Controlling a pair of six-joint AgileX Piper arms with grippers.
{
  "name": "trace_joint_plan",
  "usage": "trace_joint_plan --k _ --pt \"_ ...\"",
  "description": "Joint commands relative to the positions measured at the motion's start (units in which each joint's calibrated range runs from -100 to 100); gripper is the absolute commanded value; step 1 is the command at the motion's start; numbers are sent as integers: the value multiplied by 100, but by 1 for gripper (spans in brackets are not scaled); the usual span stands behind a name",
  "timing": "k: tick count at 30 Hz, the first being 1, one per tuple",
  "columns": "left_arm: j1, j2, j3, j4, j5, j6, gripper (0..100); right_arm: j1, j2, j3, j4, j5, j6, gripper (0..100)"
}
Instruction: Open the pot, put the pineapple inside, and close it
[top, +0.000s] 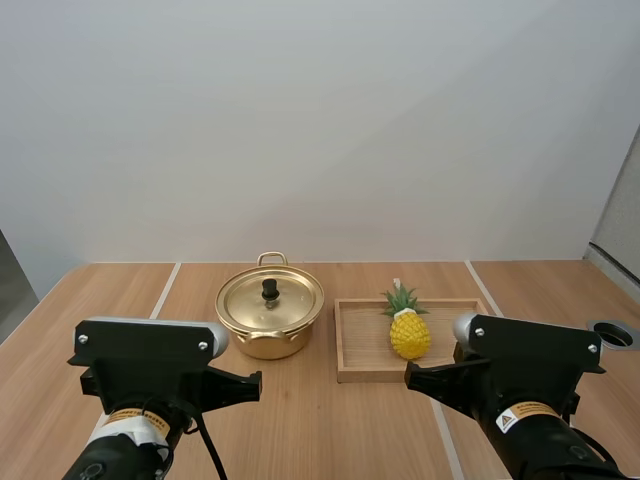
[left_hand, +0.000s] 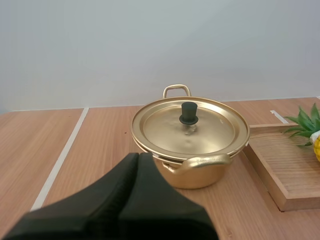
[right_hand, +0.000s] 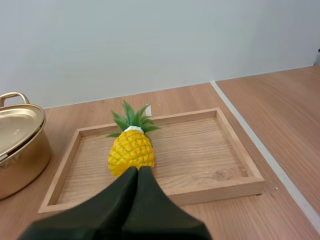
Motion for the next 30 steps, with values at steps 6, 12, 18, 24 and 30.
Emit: trace_joint_plan --k 6,12,18,24,30 --pt "-3 0 0 -45 -65 -89 0 0 -39 0 338 -322 21 0" --pt "-3 0 0 -45 -65 -89 0 0 -39 0 -107 -305 11 0" --pt "-3 0 0 -45 -65 -89 0 0 -39 0 -123 -240 11 0" --pt "-3 0 0 -45 -65 -99 0 0 -39 0 -123 -179 11 0" --pt "-3 0 0 -45 -48 -99 0 0 -39 0 -123 -15 -227 0"
